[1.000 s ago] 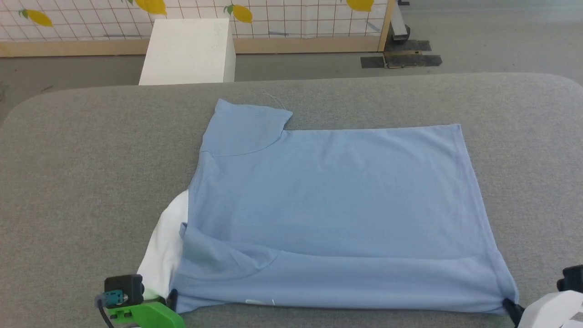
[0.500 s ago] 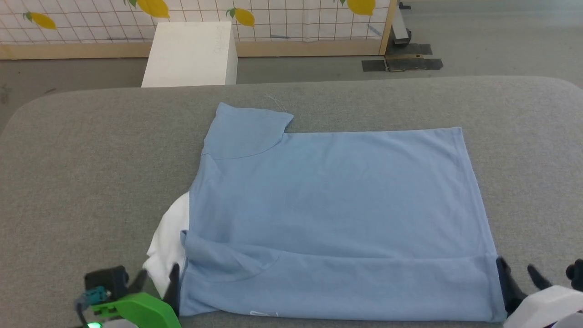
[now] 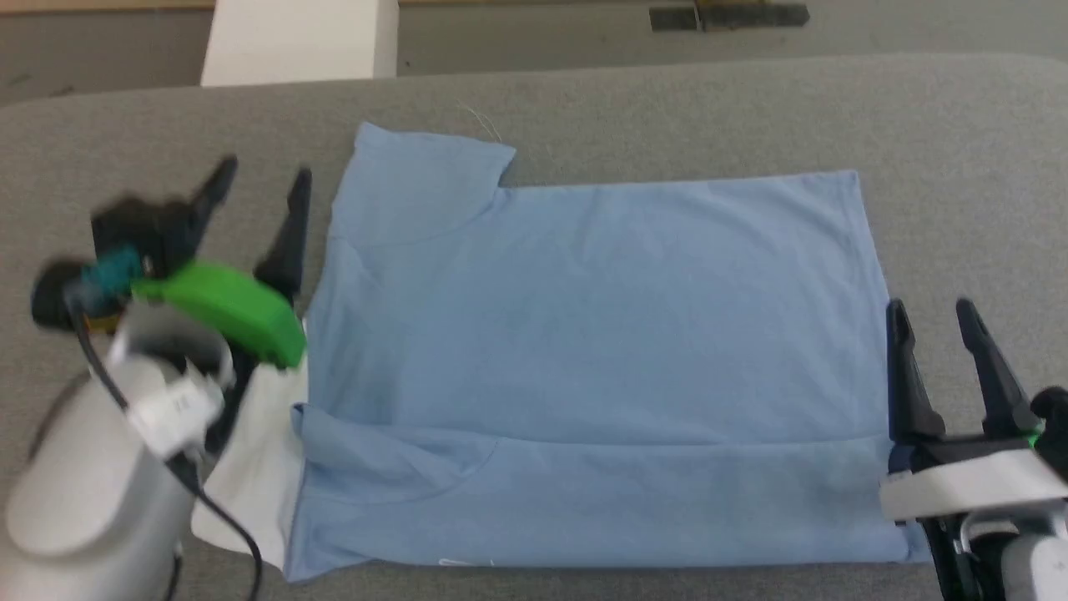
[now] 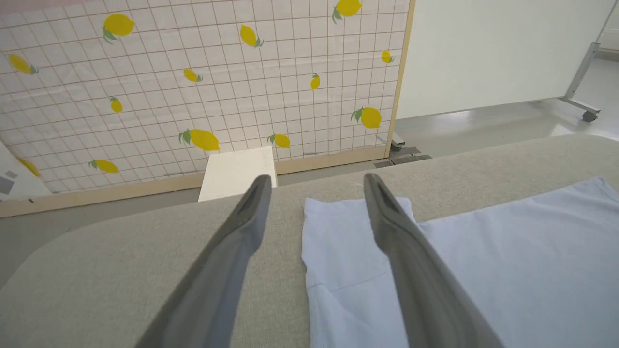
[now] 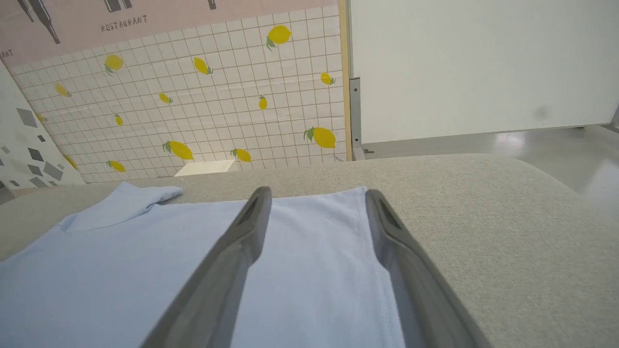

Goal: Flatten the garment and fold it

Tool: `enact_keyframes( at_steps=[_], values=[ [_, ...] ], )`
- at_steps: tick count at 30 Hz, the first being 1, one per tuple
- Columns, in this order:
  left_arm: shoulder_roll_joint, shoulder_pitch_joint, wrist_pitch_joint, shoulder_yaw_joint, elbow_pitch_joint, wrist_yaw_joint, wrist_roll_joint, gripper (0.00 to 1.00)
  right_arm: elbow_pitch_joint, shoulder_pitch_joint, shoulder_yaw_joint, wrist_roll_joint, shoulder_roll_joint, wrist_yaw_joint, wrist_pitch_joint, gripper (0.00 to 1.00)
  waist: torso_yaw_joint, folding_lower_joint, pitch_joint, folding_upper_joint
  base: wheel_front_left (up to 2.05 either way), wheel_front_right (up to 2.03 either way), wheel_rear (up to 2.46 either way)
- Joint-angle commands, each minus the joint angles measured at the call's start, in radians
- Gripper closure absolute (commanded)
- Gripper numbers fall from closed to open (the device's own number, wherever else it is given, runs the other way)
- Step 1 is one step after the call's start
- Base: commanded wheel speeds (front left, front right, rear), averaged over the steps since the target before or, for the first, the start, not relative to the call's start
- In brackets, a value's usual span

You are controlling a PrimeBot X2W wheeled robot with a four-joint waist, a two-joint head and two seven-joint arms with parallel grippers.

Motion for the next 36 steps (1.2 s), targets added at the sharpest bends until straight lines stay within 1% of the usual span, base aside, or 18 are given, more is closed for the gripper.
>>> enact_keyframes(
  at_steps=[1,2,5,8,10,14,17,19,23,28,29,30,31,33,36],
  values=[
    [0.014,-0.066,0.025,-0.005,0.028,-0.024,0.001,0.00,-0.005,-0.032,0.012,-0.006,-0.003,-0.002,-0.012,0.00,-0.049,0.0000,0.114,0.0000,0.00,0.00,0.00],
    [0.021,-0.126,0.054,-0.013,0.057,-0.047,0.002,0.00,-0.004,-0.049,0.026,-0.006,-0.006,-0.002,-0.016,0.00,-0.060,0.0000,0.140,0.0000,0.00,0.00,0.00],
    [0.035,-0.269,0.146,-0.025,0.137,-0.093,-0.002,0.00,-0.002,-0.092,0.052,0.001,-0.006,-0.002,-0.023,0.00,-0.090,0.0000,0.205,0.0000,0.00,0.00,0.00],
    [0.043,-0.400,0.256,-0.031,0.214,-0.117,-0.013,0.00,-0.003,-0.134,0.078,0.010,-0.002,-0.002,-0.029,0.00,-0.123,0.0000,0.264,0.0000,0.00,0.00,0.00],
    [0.049,-0.466,0.330,-0.028,0.260,-0.114,-0.023,0.00,-0.003,-0.158,0.095,0.015,0.002,-0.002,-0.034,0.00,-0.145,0.0000,0.295,0.0000,0.00,0.00,0.00],
    [0.063,-0.557,0.490,-0.018,0.345,-0.075,-0.046,0.00,0.008,-0.195,0.123,0.027,0.010,-0.002,-0.040,0.00,-0.187,0.0000,0.335,0.0000,0.00,0.00,0.00],
    [0.076,-0.597,0.595,-0.006,0.377,-0.046,-0.069,0.00,0.016,-0.211,0.139,0.037,0.016,-0.002,-0.048,0.00,-0.216,0.0000,0.358,0.0000,0.00,0.00,0.00],
    [0.082,-0.610,0.650,-0.001,0.386,-0.030,-0.082,0.00,0.022,-0.217,0.145,0.043,0.019,-0.002,-0.051,0.00,-0.228,0.0000,0.370,0.0000,0.00,0.00,0.00],
    [0.100,-0.610,0.760,-0.001,0.384,0.028,-0.090,0.00,0.037,-0.223,0.154,0.055,0.025,-0.002,-0.061,0.00,-0.248,0.0000,0.389,0.0000,0.00,0.00,0.00],
    [0.117,-0.575,0.861,-0.003,0.360,0.078,-0.107,0.00,0.054,-0.226,0.160,0.068,0.029,-0.002,-0.072,0.00,-0.258,0.0000,0.394,0.0000,0.00,0.00,0.00],
    [0.124,-0.565,0.874,-0.008,0.350,0.081,-0.106,0.13,0.057,-0.226,0.160,0.068,0.029,-0.002,-0.073,0.00,-0.258,0.0000,0.393,0.0000,0.00,0.00,0.00],
    [0.129,-0.558,0.880,-0.009,0.343,0.083,-0.106,0.53,0.059,-0.227,0.160,0.068,0.030,-0.002,-0.074,0.00,-0.259,0.0000,0.393,0.0000,0.00,0.00,0.00],
    [0.133,-0.549,0.886,-0.009,0.333,0.084,-0.110,1.00,0.061,-0.229,0.162,0.068,0.030,-0.002,-0.073,0.00,-0.258,0.0000,0.391,0.0000,0.00,0.00,0.00],
    [0.135,-0.531,0.902,-0.012,0.312,0.085,-0.119,1.00,0.062,-0.239,0.161,0.065,0.030,-0.002,-0.065,0.00,-0.254,0.0000,0.387,0.0000,0.00,0.00,0.00],
    [0.144,-0.521,0.895,-0.013,0.284,0.079,-0.119,1.00,0.054,-0.282,0.163,0.050,0.013,-0.002,-0.046,0.00,-0.248,0.0000,0.383,0.0000,0.00,0.00,0.00]
  ],
)
